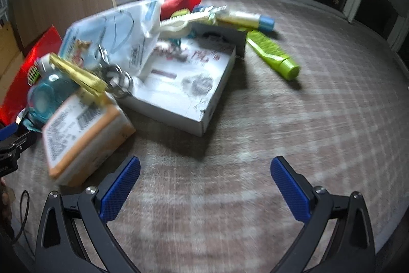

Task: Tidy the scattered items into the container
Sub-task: 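Move the left tool over the yellow straw stick on the pile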

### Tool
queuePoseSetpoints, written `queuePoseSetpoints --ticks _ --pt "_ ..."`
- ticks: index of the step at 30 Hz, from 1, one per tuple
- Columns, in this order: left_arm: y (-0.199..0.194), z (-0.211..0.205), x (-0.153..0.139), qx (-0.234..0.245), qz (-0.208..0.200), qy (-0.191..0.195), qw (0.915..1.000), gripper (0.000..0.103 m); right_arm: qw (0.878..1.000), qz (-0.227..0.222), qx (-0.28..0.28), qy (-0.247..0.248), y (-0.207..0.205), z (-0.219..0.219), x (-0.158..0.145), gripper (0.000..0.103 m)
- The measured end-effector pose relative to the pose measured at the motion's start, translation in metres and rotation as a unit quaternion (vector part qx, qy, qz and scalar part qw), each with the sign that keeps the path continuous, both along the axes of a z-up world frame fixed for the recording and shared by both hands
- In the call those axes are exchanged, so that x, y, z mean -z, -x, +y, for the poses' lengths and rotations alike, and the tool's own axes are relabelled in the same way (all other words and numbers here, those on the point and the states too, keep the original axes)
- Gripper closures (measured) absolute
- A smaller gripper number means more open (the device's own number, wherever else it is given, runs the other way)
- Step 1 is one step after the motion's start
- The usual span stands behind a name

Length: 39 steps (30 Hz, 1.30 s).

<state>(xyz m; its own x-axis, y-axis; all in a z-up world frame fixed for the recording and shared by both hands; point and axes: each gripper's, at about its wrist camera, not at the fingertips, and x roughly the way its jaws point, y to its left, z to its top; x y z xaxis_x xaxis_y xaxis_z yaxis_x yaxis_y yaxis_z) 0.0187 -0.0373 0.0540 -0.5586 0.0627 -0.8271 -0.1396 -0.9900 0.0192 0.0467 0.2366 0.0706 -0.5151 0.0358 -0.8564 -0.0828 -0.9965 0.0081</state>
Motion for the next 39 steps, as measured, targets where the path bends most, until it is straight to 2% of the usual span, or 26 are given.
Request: queuePoseSetpoints --ticks 5,9,14,17,21,22,23,25,28,32,39 --pt "-0.009 -0.016 -0.035 0.021 0.027 0.004 0.9994 0.006 0.999 0.032 0.012 -0.006 -0.014 0.005 -0.034 0.001" --pt "-0.008 -0.010 -0.063 0.038 0.050 -0.005 0.9980 0.007 0.998 0.058 0.028 0.001 -0.017 0.017 -0.061 0.003" --pt "0.005 -0.010 -0.094 0.059 0.067 -0.011 0.9960 0.010 0.996 0.084 0.029 0.019 -0.010 0.031 -0.089 0.011" --pt "0.009 -0.010 -0.108 0.072 0.069 -0.011 0.9949 0.011 0.994 0.100 0.026 0.031 -0.007 0.038 -0.106 0.012" --pt "0.013 -0.004 -0.117 0.099 0.080 0.003 0.9919 0.012 0.994 0.109 -0.023 0.024 0.006 0.034 -0.120 0.013" --pt "0.012 -0.002 -0.117 0.112 0.079 0.009 0.9905 0.012 0.994 0.106 -0.035 0.022 0.010 0.032 -0.120 0.017" --pt "0.012 0.000 -0.116 0.123 0.077 0.016 0.9893 0.012 0.993 0.102 -0.052 0.020 0.014 0.030 -0.119 0.026" --pt "0.010 0.005 -0.113 0.142 0.073 0.041 0.9863 0.014 0.991 0.091 -0.091 0.019 0.023 0.024 -0.116 0.039" --pt "0.005 0.009 -0.109 0.142 0.061 0.063 0.9860 0.015 0.990 0.074 -0.122 0.026 0.032 0.021 -0.105 0.039" --pt "-0.003 0.017 -0.106 0.122 0.033 0.020 0.9918 0.015 0.987 0.058 -0.149 0.030 0.046 0.020 -0.087 0.039" --pt "-0.025 0.085 -0.073 0.181 0.014 0.011 0.9833 0.015 0.981 0.034 -0.168 0.086 0.073 0.022 -0.066 0.039"
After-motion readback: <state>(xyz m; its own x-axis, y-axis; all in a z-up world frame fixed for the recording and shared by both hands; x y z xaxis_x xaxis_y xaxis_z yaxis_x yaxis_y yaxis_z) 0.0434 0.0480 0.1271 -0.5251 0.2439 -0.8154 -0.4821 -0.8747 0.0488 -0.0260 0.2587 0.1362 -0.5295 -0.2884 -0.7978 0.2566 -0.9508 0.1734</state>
